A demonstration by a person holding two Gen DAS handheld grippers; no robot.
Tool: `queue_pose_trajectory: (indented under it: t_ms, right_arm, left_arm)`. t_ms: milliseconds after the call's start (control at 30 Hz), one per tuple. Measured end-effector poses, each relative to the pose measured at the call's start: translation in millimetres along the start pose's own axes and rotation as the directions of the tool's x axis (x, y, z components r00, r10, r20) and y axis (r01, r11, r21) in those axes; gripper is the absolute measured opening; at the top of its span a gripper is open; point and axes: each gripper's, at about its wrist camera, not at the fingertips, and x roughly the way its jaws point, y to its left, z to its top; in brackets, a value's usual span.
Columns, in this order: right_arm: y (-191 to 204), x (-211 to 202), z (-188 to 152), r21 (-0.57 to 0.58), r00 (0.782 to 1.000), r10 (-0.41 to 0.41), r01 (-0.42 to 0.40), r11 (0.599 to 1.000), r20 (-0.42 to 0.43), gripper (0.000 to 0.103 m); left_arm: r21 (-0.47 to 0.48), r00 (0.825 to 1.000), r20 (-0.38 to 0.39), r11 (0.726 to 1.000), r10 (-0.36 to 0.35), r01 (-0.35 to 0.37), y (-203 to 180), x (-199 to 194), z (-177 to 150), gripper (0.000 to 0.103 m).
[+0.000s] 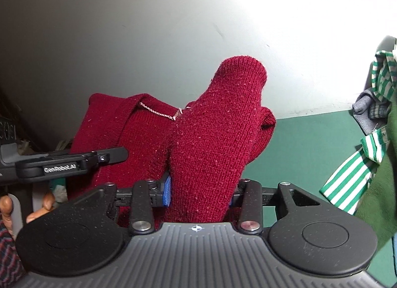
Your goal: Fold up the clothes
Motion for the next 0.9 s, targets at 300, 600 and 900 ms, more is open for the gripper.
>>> queue_pose_trajectory:
  t_ms: [300,600,900]
  right_arm:
    - [-29.3,74.3,-10.9,-0.057,0.998,-0.059,0.058,0.997,-0.015,0.041]
    - [-50.0,126.7,-10.7,-0.047,0.996,-0.077,0.079,0.996,0.034,0.042]
    - [-58.6,131.3,-30.6,0.014,0.995,-0.096,0.096,0.995,0.017,0.051]
  left_arm:
    - [-0.075,0.999,-0.048,0.997,0.017,-0.021,37.6,83.1,-19.0,0.04]
    - [-0.144,0.998,-0.059,0.989,0.023,-0.031,76.8,141.3,-12.3,0.041]
    - [-0.16,0.998,-0.066,0.987,0.013,-0.024,90.1,162.4,-11.0,0.061]
